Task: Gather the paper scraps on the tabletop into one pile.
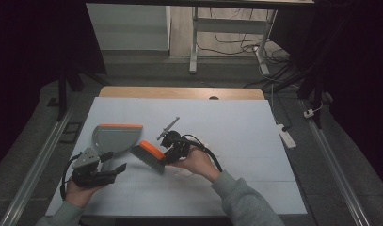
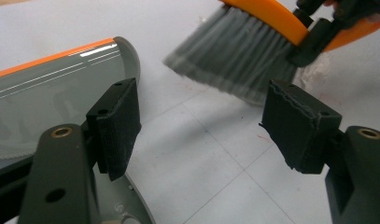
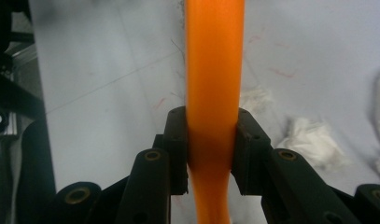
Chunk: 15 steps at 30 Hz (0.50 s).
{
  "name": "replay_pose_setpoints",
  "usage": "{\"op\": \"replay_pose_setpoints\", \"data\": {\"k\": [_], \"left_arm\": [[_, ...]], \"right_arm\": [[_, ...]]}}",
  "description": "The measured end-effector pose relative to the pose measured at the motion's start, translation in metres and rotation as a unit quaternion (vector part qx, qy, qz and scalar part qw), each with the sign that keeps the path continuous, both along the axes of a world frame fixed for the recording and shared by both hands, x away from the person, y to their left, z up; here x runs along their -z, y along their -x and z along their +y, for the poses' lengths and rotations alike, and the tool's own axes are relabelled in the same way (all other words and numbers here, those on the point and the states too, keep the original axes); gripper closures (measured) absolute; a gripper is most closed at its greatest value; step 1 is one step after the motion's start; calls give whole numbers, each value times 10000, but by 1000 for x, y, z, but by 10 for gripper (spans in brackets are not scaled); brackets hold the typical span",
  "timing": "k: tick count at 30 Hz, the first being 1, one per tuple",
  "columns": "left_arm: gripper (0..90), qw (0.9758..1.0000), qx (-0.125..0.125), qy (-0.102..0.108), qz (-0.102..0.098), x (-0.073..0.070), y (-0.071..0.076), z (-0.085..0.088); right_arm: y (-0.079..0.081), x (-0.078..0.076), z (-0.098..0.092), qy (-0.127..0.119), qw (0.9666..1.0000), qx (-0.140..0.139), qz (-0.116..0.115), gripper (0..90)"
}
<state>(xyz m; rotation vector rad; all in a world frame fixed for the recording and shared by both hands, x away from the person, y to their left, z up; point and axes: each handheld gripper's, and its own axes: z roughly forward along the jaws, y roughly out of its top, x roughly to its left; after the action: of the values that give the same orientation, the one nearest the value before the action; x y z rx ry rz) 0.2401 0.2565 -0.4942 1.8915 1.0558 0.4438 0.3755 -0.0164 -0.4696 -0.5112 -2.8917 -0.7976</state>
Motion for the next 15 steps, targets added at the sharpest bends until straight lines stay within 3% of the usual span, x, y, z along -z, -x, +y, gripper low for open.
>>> {"op": "replay_pose_setpoints", "data": {"k": [4,9,15], "left_arm": [[286,10000,24,-9,7,0,0,0],[286,10000,22,-12,-1,0,0,-1],[286,10000,17,-21,-9,0,0,-1]], "right_arm": [[-9,2,-6,176,9996,203,-32,695],[-16,-4,-18,268,9976,537,-360,695],[-21,-16,-33,36,9961,746,-479,696]]}}
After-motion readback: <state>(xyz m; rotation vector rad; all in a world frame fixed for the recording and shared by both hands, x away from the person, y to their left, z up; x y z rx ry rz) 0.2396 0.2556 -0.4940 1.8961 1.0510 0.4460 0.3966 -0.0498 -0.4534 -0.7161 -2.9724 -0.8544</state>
